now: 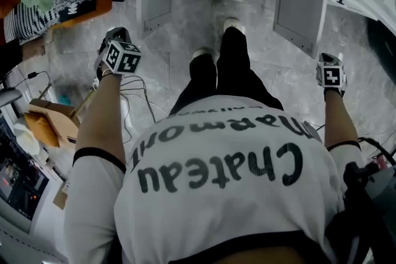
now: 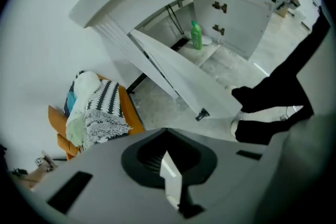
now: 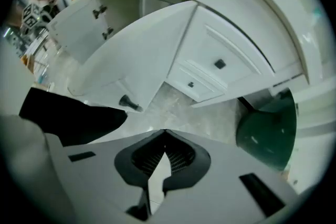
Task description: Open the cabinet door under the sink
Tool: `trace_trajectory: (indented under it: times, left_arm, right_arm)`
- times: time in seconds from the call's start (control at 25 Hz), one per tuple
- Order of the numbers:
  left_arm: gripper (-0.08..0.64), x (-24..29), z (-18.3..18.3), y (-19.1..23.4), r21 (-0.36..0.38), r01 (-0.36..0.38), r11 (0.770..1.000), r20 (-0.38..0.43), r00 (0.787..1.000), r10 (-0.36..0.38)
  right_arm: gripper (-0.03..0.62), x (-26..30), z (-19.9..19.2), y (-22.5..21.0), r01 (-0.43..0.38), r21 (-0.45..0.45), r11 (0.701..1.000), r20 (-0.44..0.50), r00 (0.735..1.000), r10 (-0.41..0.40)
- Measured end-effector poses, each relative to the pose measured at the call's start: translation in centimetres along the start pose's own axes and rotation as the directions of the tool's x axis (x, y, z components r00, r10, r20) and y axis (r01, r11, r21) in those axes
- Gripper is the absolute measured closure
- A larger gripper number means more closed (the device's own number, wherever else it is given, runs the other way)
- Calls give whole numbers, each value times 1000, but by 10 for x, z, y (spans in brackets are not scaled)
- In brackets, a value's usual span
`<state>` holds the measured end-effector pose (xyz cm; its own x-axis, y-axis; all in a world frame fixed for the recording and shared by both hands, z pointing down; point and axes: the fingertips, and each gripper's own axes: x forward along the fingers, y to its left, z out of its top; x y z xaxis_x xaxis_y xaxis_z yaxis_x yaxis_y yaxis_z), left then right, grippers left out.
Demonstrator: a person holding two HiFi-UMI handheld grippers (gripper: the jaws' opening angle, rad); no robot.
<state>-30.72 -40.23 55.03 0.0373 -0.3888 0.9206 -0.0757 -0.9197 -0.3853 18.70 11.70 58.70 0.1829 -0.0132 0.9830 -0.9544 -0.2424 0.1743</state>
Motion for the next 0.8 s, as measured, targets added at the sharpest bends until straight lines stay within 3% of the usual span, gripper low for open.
trace_trajectory:
  times: [0.12, 0.2, 0.28, 0.4, 0.52, 0.6, 0.64, 0.68, 0.8]
  left_arm:
    - [552, -18, 7, 5, -138, 36, 990, 86, 996, -24]
    - [552, -35, 14, 7, -233, 86, 969, 169, 985, -47]
    - [552, -50, 18, 12, -319, 138, 938, 251, 966, -57]
    - [552, -68, 28, 19, -425, 266, 865, 373, 923, -101]
    - [552, -89, 44, 28, -483, 392, 783, 504, 856, -118]
    - [552, -112, 46, 37, -515, 441, 735, 575, 814, -86]
    - [552, -125, 46, 41, -517, 461, 722, 605, 793, -74]
    - [552, -137, 46, 43, -504, 473, 722, 629, 775, -68]
    - [552, -169, 55, 50, -426, 481, 766, 688, 722, -70]
  right_arm:
    - [580, -25, -1, -19, 39, 237, 971, 102, 993, -65]
    - [580, -48, 4, -23, 7, 421, 907, 205, 973, -103]
    - [580, -72, 18, -21, -56, 550, 834, 315, 938, -144]
    - [580, -108, 45, -12, -133, 620, 773, 446, 871, -207]
    - [580, -151, 68, -7, -201, 665, 719, 544, 791, -281]
    - [580, -189, 82, 4, -287, 675, 680, 620, 721, -310]
    - [580, -209, 92, 14, -341, 661, 669, 664, 682, -308]
    - [580, -227, 102, 25, -392, 634, 667, 708, 642, -296]
    - [581, -281, 139, 55, -486, 521, 702, 818, 520, -247]
